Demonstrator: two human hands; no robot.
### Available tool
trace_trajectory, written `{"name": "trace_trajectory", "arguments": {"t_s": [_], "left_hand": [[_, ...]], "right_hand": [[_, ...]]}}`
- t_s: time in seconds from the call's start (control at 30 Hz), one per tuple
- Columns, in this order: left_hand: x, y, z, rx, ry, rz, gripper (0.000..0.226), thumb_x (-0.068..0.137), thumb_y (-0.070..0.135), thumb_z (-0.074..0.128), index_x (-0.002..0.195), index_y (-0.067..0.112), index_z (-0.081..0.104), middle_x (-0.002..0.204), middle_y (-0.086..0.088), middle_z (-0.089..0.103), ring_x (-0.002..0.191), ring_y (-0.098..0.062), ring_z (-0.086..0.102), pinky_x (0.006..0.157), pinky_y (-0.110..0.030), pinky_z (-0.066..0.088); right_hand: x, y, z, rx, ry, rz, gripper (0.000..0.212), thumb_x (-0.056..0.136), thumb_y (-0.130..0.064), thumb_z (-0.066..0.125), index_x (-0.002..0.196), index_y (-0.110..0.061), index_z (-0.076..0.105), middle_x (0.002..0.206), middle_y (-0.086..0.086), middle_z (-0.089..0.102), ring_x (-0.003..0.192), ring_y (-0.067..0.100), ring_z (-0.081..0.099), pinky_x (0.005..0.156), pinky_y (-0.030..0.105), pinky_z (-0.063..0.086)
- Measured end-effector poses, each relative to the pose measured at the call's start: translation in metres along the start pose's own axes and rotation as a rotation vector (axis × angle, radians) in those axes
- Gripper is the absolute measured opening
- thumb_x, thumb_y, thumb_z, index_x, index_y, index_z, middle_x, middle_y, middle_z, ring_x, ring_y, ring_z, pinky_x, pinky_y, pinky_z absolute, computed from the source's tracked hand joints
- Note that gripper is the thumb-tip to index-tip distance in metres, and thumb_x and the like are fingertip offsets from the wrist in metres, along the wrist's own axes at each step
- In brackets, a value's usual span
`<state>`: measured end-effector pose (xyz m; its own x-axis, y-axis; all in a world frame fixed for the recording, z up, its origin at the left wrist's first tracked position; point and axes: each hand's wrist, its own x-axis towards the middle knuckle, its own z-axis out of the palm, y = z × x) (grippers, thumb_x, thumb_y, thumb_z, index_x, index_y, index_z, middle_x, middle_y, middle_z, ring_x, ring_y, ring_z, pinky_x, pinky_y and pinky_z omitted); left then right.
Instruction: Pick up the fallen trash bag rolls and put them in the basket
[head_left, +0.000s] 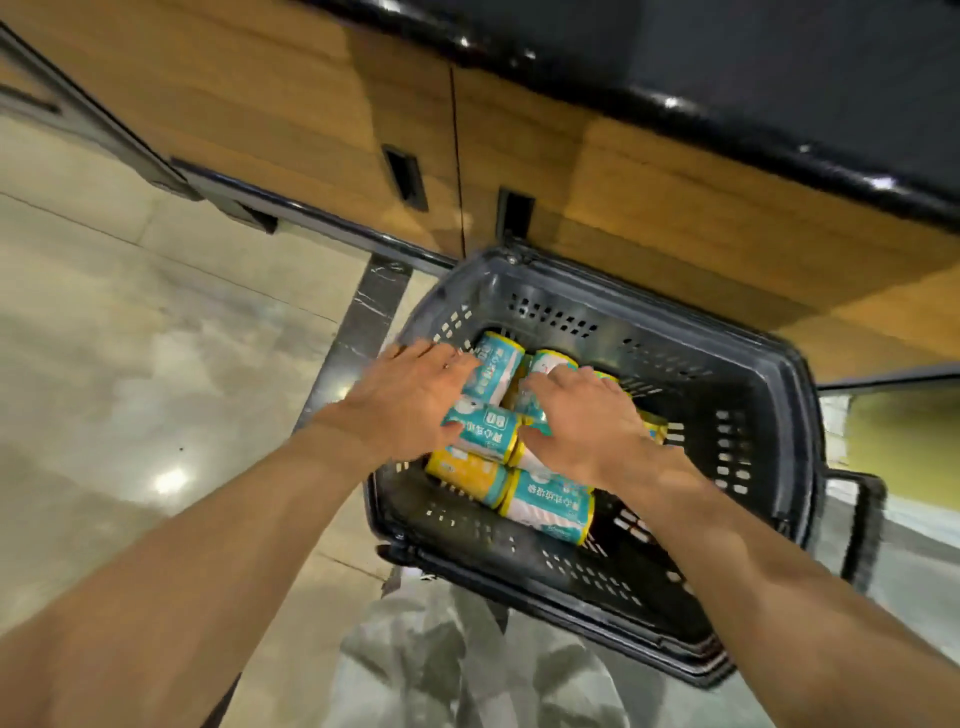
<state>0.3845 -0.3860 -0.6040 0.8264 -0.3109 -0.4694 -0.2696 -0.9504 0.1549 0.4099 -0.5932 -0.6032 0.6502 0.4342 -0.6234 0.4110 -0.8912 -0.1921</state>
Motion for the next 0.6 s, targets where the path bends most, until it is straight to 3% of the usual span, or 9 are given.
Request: {"name": "trace_trajectory", "arguments": {"t_s": [0.17, 0.27, 0.47, 0.6], "left_hand": [[-0.099, 0.009, -0.105, -0.019, 0.025, -0.283, 0.061, 0.089, 0.049, 0.054, 0.141, 0.023, 0.034, 0.137, -0.003, 0.048, 0.129, -0.027, 0.042, 0.105, -0.044, 0.037], [-0.176, 0.014, -0.170, -0.045, 0.083, -0.423, 0.056, 0.089, 0.048, 0.053, 0.137, 0.022, 0.039, 0.135, -0.004, 0.051, 0.127, -0.028, 0.046, 0.101, -0.045, 0.040], [-0.340, -0.014, -0.277, -0.060, 0.194, -0.672, 0.054, 0.088, 0.045, 0.053, 0.136, 0.023, 0.038, 0.132, -0.005, 0.051, 0.121, -0.029, 0.048, 0.096, -0.044, 0.041], [-0.456, -0.051, -0.318, -0.122, 0.319, -0.873, 0.061, 0.090, 0.048, 0.051, 0.142, 0.023, 0.034, 0.134, -0.005, 0.050, 0.122, -0.029, 0.047, 0.098, -0.045, 0.040]], "right_hand": [[-0.064, -0.049, -0.106, -0.099, 0.040, -0.080, 0.050, 0.099, -0.046, 0.048, 0.142, -0.023, 0.043, 0.136, 0.008, 0.051, 0.130, 0.035, 0.045, 0.105, 0.047, 0.039], [-0.113, -0.096, -0.173, -0.174, 0.143, -0.158, 0.044, 0.095, -0.044, 0.050, 0.133, -0.020, 0.050, 0.133, 0.010, 0.055, 0.125, 0.035, 0.049, 0.100, 0.046, 0.043], [-0.199, -0.235, -0.297, -0.319, 0.294, -0.416, 0.038, 0.095, -0.045, 0.051, 0.124, -0.020, 0.053, 0.120, 0.009, 0.058, 0.116, 0.035, 0.055, 0.086, 0.041, 0.047], [-0.239, -0.344, -0.345, -0.371, 0.355, -0.603, 0.038, 0.096, -0.046, 0.049, 0.123, -0.021, 0.055, 0.118, 0.007, 0.059, 0.112, 0.034, 0.056, 0.085, 0.041, 0.046]]}}
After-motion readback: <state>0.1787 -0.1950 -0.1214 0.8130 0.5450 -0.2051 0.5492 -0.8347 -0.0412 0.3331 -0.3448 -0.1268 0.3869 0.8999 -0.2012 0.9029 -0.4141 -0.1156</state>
